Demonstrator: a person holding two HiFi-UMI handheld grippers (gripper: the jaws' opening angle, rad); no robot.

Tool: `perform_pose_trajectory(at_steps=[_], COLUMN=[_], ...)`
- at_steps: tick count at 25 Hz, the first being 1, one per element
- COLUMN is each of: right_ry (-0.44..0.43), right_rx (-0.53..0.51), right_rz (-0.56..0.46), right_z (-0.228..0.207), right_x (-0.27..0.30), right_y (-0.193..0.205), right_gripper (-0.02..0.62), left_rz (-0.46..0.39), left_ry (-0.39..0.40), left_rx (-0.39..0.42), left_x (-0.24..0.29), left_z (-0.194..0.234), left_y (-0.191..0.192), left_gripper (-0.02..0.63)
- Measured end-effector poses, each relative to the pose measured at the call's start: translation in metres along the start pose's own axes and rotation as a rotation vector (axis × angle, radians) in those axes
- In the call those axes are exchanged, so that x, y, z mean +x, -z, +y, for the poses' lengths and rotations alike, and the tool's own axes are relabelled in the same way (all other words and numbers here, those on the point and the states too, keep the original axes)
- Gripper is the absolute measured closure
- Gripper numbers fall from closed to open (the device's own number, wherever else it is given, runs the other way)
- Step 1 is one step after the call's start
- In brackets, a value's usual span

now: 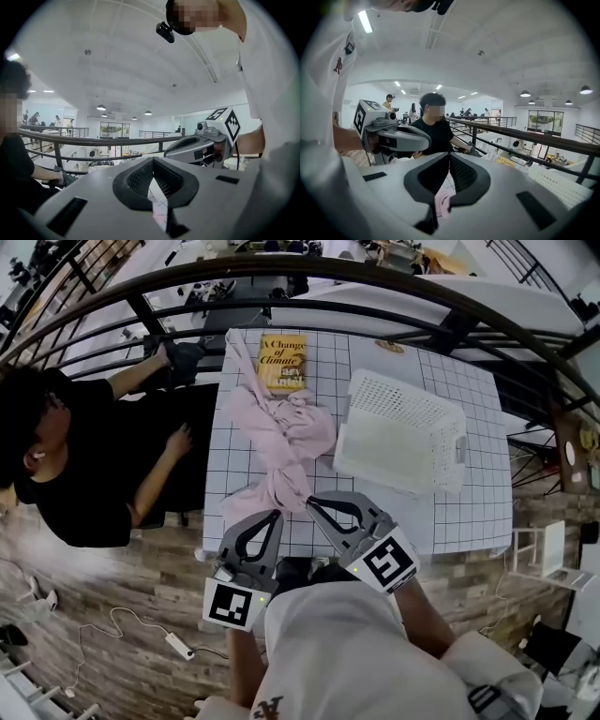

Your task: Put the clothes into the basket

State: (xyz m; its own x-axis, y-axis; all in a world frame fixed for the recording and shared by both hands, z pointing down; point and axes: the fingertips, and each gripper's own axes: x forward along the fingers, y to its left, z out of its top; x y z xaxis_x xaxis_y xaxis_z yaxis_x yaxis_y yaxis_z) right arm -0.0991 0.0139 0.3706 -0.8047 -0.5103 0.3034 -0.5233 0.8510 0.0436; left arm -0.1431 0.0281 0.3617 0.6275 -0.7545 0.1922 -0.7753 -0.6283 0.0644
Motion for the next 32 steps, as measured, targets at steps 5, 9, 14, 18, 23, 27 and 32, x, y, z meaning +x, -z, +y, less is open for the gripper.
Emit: perform_pose_trajectory(at_steps=[5,9,14,18,23,27,32], right_ry=[0.033,0.069,0.106,0.121,0.105,0.087,0.054], right_rx=[0.004,0.002,-0.003,-0.005,-0.015,-0.021,-0.024], right_rz=[0.015,0.053,0.124,0.188,0.257,0.327,0.370], right_z=[-0.011,-0.018,-0.024,-0.026,-0.027,-0.029,-0.032], right_x=[0.018,0.026,0.038,0.045,0.052,0.052,0.057], right_y=[0.005,0.010,0.022,0.037,0.059,0.081,0.099], right_gripper=[0.578,0.578,0.578,0.577,0.577,0.577,0.561], left_rz=[0.009,0.021,0.039,0.048,0.073,0.088,0.108], left_ry=[0.036,0.068,0.102,0.117,0.110,0.086,0.064], left_rx=[0.007,0.025,0.033,0.021,0.004,0.002,-0.009], left_x=[0.008,0.012,0.017,0.022,0.030,0.035,0.038], left_z=[0.016,0.023,0.034,0.038,0.040,0.038,0.038], left_y=[0.008,0.013,0.020,0.026,0.037,0.045,0.056], left_gripper=[0.603,0.603,0.603,0.603,0.603,0.603,0.603])
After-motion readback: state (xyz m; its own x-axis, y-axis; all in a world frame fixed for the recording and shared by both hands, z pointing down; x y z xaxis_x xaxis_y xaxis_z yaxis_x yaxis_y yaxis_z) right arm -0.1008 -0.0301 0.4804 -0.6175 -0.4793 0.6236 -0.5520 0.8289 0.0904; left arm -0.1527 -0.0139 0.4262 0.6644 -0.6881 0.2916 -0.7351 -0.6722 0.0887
